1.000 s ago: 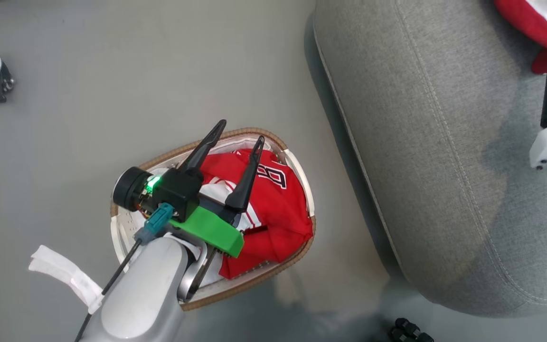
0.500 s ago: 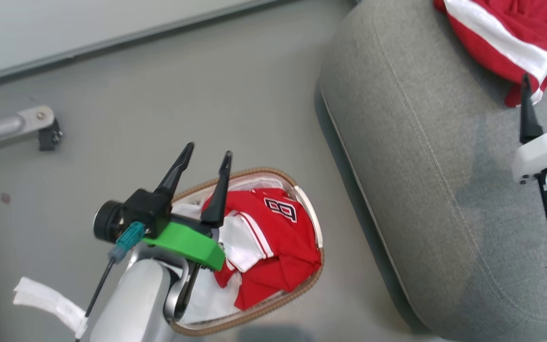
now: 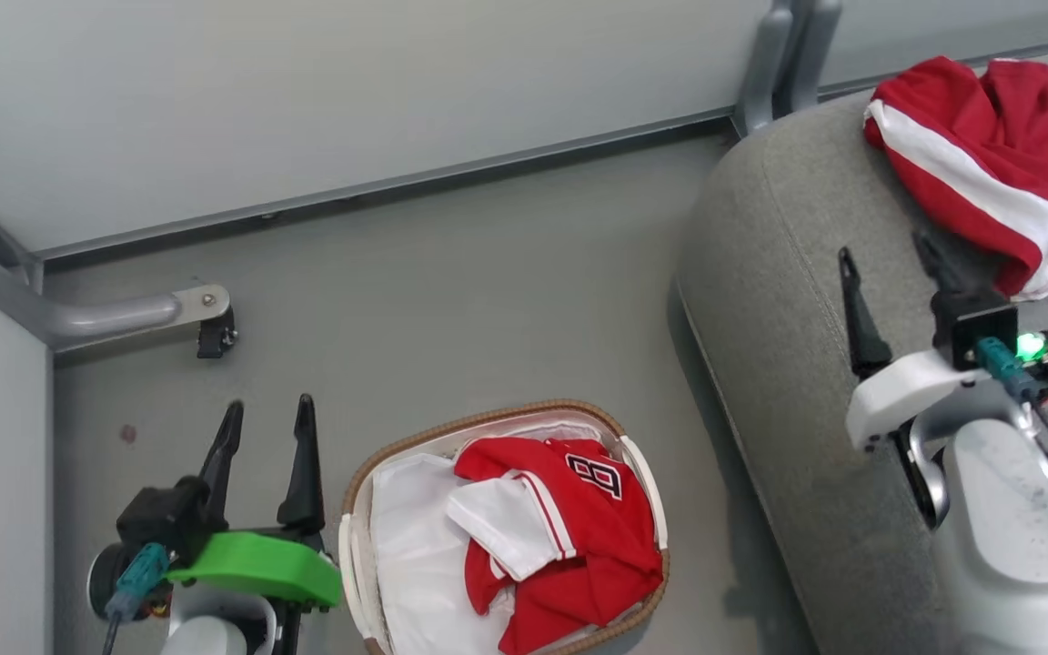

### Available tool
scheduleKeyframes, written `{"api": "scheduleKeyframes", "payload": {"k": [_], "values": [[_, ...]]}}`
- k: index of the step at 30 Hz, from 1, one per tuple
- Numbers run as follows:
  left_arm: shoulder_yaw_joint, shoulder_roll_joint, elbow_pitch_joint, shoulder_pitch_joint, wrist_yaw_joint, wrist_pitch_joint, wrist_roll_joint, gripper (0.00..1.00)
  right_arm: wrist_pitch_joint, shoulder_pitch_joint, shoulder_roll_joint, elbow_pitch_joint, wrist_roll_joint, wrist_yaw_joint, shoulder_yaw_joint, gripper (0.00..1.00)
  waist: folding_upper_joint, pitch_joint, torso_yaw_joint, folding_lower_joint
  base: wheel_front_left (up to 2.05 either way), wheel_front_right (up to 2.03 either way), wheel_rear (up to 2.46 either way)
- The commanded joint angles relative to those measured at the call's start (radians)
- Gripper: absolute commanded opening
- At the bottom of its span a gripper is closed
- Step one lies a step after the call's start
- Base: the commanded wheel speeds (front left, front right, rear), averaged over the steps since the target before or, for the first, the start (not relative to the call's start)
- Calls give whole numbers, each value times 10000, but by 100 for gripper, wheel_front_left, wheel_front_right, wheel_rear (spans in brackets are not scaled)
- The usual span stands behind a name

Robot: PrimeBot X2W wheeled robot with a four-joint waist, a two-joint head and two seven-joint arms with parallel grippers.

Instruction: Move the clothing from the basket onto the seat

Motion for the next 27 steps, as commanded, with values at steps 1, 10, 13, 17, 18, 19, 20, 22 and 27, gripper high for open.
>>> {"api": "scheduleKeyframes", "payload": {"k": [1, 10, 13, 17, 18, 19, 20, 22, 27], "values": [[151, -39, -7, 283, -2, -9, 29, 100, -21, 358, 63, -60, 83, -14, 86, 100, 0, -535, 504, 0, 0, 0, 0], [633, -106, 21, 1369, -12, -9, -36, 100, -21, 1918, 491, -628, 654, -14, 552, 100, 0, -1055, 745, 0, 0, 0, 0], [593, -104, -5, 1599, -13, -9, -206, 100, -21, 2363, 505, -753, 1210, -14, 755, 100, 0, -1175, 792, 0, 0, 0, 0], [571, -104, -30, 1778, 56, -9, -281, 100, -21, 2789, 503, -921, 1655, -14, 844, 100, 0, -1292, 795, 0, 0, 0, 0], [572, -105, -42, 1813, 74, -9, -289, 100, -21, 2849, 504, -954, 1701, -14, 867, 100, 0, -1311, 786, 0, 0, 0, 0], [571, -105, -50, 1849, 79, -9, -319, 100, -21, 2904, 502, -982, 1738, -14, 887, 100, 0, -1333, 773, 0, 0, 0, 0], [561, -105, -55, 1861, 88, -9, -335, 100, -21, 2949, 502, -1010, 1792, -14, 895, 100, 0, -1345, 764, 0, 0, 0, 0], [536, -106, -64, 1853, 100, -9, -329, 100, -21, 3021, 504, -1050, 1838, -14, 908, 100, 0, -1370, 750, 0, 0, 0, 0], [482, -107, -101, 1811, 131, -9, -372, 100, -21, 3069, 504, -1083, 1931, -14, 976, 100, 0, -1426, 714, 0, 0, 0, 0]]}}
